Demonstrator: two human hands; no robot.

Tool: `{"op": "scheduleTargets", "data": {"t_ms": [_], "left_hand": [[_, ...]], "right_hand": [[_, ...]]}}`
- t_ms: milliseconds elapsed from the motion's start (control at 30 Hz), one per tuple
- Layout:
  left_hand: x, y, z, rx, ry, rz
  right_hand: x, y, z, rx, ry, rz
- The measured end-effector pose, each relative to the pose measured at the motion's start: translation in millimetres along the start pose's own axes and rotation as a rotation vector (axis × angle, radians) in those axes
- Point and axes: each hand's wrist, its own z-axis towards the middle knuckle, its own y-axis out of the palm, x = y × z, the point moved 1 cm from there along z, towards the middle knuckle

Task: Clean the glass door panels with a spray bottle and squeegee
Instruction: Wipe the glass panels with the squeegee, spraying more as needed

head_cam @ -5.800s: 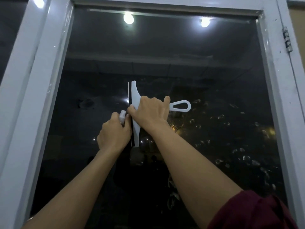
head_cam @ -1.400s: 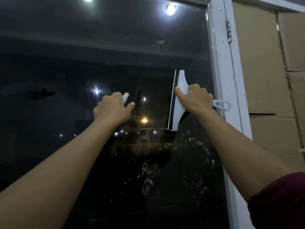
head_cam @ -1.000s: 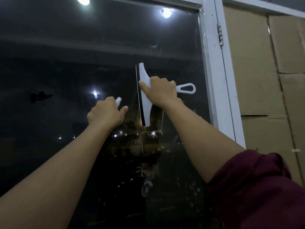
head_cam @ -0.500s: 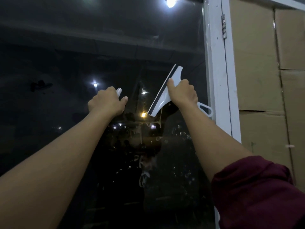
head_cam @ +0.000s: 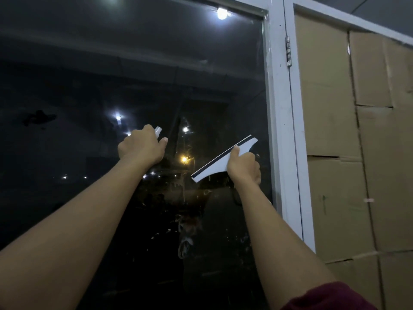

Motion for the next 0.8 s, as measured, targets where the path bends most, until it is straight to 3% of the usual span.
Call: {"op": "scheduleTargets", "data": {"t_ms": [233, 433, 600, 800], "left_hand": [[1, 0, -3, -0.003, 0.003, -0.019], [-1, 1, -4, 0.006, 0.042, -0.038], [-3, 4, -5, 0.043, 0.073, -0.047], [-4, 7, -6, 0.071, 0.08, -0.077]], "right_hand": [[-49, -21, 25, 0.129, -0.101, 0.149], [-67, -20, 41, -0.106, -0.245, 0.09], [-52, -16, 32, -0.202, -0.341, 0.056], [-36, -11, 20, -0.096, -0.416, -0.094]]}}
